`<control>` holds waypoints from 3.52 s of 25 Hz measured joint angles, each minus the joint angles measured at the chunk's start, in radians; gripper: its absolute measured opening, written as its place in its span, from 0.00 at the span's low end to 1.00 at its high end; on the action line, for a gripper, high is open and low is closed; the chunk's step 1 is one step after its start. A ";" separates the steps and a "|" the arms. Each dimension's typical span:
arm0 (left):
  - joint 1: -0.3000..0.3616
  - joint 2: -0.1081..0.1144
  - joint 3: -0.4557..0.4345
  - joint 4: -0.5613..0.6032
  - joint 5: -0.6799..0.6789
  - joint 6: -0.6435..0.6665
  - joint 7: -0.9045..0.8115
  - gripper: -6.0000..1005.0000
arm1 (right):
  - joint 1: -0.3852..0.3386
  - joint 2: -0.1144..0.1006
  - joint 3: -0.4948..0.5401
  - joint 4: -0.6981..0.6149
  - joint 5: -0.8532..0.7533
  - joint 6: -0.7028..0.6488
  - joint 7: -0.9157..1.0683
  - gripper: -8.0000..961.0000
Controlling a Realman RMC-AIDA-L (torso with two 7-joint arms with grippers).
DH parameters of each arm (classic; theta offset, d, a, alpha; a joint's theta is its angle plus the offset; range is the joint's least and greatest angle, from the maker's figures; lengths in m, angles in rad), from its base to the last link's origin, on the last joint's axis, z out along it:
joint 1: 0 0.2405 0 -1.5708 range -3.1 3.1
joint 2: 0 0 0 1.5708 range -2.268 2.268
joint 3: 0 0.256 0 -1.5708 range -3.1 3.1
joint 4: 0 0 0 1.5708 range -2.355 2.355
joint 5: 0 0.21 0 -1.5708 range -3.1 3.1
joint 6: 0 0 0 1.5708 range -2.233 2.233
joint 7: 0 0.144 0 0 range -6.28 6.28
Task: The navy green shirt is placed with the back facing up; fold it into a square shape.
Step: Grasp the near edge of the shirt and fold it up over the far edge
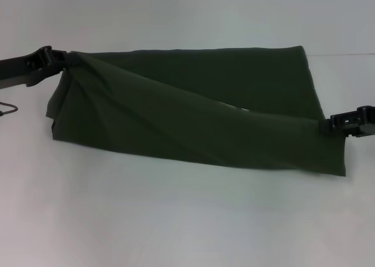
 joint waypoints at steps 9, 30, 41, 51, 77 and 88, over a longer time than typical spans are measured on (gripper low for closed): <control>0.001 0.000 0.000 0.001 0.000 0.015 0.000 0.05 | 0.007 0.012 -0.009 0.034 0.000 0.057 -0.007 0.73; -0.001 -0.001 -0.006 0.002 0.000 0.019 -0.001 0.05 | -0.004 0.000 0.010 0.035 0.015 0.020 -0.112 0.15; 0.006 -0.002 -0.010 0.001 0.000 0.032 -0.001 0.05 | -0.019 -0.004 0.046 0.020 0.019 -0.016 -0.141 0.05; 0.044 -0.004 -0.021 0.031 -0.002 0.082 -0.020 0.05 | -0.065 -0.008 0.221 -0.039 0.061 -0.164 -0.193 0.05; -0.057 -0.119 -0.012 -0.135 -0.344 -0.416 0.394 0.06 | 0.111 0.180 0.175 0.014 0.256 0.599 -0.408 0.06; -0.103 -0.147 -0.016 -0.277 -0.611 -0.595 0.777 0.06 | 0.214 0.257 0.171 0.159 0.361 0.971 -0.683 0.07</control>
